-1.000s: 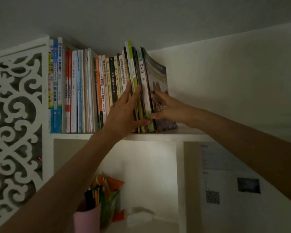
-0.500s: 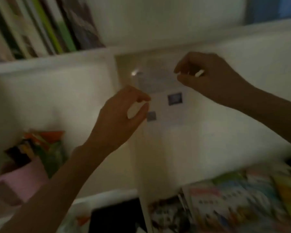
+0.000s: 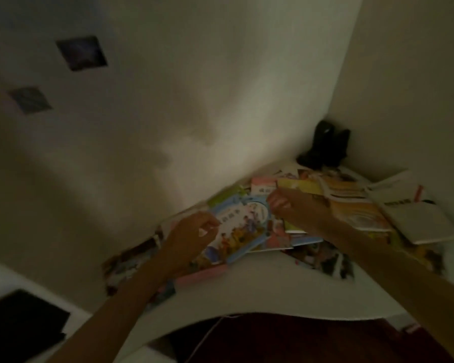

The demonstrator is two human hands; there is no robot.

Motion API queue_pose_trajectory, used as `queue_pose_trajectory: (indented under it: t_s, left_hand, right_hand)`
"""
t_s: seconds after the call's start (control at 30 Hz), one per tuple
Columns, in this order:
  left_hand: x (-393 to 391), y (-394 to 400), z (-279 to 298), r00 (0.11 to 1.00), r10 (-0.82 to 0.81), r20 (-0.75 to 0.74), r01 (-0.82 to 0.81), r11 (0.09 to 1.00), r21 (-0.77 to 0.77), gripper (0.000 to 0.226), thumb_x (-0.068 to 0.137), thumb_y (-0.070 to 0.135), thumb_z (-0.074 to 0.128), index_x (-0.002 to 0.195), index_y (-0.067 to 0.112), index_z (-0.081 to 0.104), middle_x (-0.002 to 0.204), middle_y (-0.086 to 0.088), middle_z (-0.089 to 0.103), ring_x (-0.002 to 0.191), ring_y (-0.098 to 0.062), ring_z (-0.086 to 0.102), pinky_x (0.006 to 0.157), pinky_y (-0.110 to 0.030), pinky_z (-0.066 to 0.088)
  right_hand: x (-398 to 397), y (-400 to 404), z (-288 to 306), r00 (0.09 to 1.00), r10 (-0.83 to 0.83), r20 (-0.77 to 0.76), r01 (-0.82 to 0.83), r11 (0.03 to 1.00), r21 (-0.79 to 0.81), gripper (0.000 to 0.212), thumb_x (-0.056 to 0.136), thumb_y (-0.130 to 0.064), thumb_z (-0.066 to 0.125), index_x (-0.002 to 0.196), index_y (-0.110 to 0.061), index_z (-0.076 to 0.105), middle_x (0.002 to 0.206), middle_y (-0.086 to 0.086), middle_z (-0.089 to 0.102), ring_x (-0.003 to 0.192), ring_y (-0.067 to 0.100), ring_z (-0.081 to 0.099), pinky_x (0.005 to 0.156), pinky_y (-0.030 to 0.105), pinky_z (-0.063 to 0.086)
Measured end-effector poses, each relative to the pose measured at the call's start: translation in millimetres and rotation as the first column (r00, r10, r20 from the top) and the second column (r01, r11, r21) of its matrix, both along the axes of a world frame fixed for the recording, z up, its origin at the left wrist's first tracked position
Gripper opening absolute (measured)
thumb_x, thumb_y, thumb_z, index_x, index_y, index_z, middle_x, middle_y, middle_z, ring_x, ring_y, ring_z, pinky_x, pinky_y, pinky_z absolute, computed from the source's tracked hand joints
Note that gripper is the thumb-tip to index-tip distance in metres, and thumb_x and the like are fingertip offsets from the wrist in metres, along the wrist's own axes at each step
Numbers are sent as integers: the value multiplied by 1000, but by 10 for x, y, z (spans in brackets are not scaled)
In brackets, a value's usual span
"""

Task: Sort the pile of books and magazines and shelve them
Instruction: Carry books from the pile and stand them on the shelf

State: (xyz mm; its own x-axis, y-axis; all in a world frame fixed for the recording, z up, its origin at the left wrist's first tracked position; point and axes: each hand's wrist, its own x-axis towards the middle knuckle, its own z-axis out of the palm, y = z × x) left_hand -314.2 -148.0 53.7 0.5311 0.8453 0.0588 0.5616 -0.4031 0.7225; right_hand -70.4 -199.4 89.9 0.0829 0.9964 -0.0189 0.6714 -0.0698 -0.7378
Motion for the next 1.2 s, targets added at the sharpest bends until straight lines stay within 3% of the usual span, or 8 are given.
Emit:
queue_pose_trajectory:
  t_s: [0.23, 0.37, 0.57, 0.73, 0.83, 0.97, 1.07, 1.2]
  left_hand:
    - [750, 191, -921, 979, 164, -121, -195, 928, -318, 14, 92, 16, 56, 102, 9, 62, 96, -5, 61, 91, -20, 61, 75, -26, 47]
    - [1169, 310, -1112, 979, 142, -144, -182, 931, -315, 17, 92, 10, 55, 104, 3, 64, 93, -6, 59, 86, -15, 54, 67, -11, 37]
    - [1922, 709, -1245, 982, 182, -50, -182, 843, -507, 9, 94, 10, 51, 91, 16, 56, 77, 10, 53, 70, 0, 50, 66, -23, 42]
    - [2633, 998, -1253, 965, 253, 62, -147, 723, -675, 18, 92, -2, 49, 97, -19, 56, 83, -36, 49, 71, -35, 56, 68, -38, 52]
    - [2854, 1079, -1278, 937, 342, 70, -179, 644, -744, 26, 93, 15, 55, 112, -1, 56, 96, -7, 63, 84, -17, 62, 61, -18, 49]
    - [2992, 1221, -1414, 880, 468, 78, -227, 558, -798, 35, 89, 9, 59, 124, 6, 53, 118, -11, 57, 105, -26, 56, 81, -34, 48]
    - [3030, 1246, -1449, 856, 509, 92, -238, 545, -804, 32, 89, 5, 59, 120, 2, 54, 104, -8, 57, 97, -23, 54, 65, -24, 46]
    - [3054, 1273, -1385, 845, 482, 230, -27, 468, -883, 34, 79, 39, 67, 100, 13, 70, 87, -2, 69, 88, -19, 65, 94, -36, 44]
  right_hand:
    - [952, 128, -933, 997, -60, -55, 39, 947, -319, 8, 87, -13, 58, 94, -12, 59, 90, 2, 55, 86, 19, 53, 75, 27, 41]
    - [1333, 350, -1285, 987, -158, -40, 132, 918, -374, 16, 91, -9, 53, 107, -9, 56, 112, 11, 55, 100, 24, 54, 79, 29, 41]
    - [1800, 447, -1715, 945, -72, 320, 171, 940, -296, 64, 92, -40, 55, 143, -12, 30, 151, 12, 24, 139, 29, 24, 108, 35, 25]
    - [2073, 570, -2011, 864, -397, 310, 481, 833, -273, 93, 80, -71, 42, 146, -9, 21, 152, 12, 24, 141, 29, 20, 113, 41, 19]
    - [2277, 670, -2078, 817, -384, 431, 509, 831, -224, 69, 93, -58, 36, 134, -3, 40, 135, 18, 42, 127, 37, 39, 104, 46, 32]
    - [2366, 780, -2193, 813, -274, 513, 440, 866, -236, 52, 93, -41, 25, 113, -2, 53, 108, 17, 55, 99, 37, 54, 86, 45, 45]
    - [2420, 826, -2117, 819, -243, 520, 442, 845, -301, 37, 95, -23, 36, 127, -6, 43, 116, 16, 53, 101, 32, 55, 81, 38, 47]
    - [2358, 840, -1807, 861, -285, 422, 418, 869, -265, 51, 95, -19, 44, 143, -16, 30, 122, 11, 56, 104, 28, 57, 81, 35, 45]
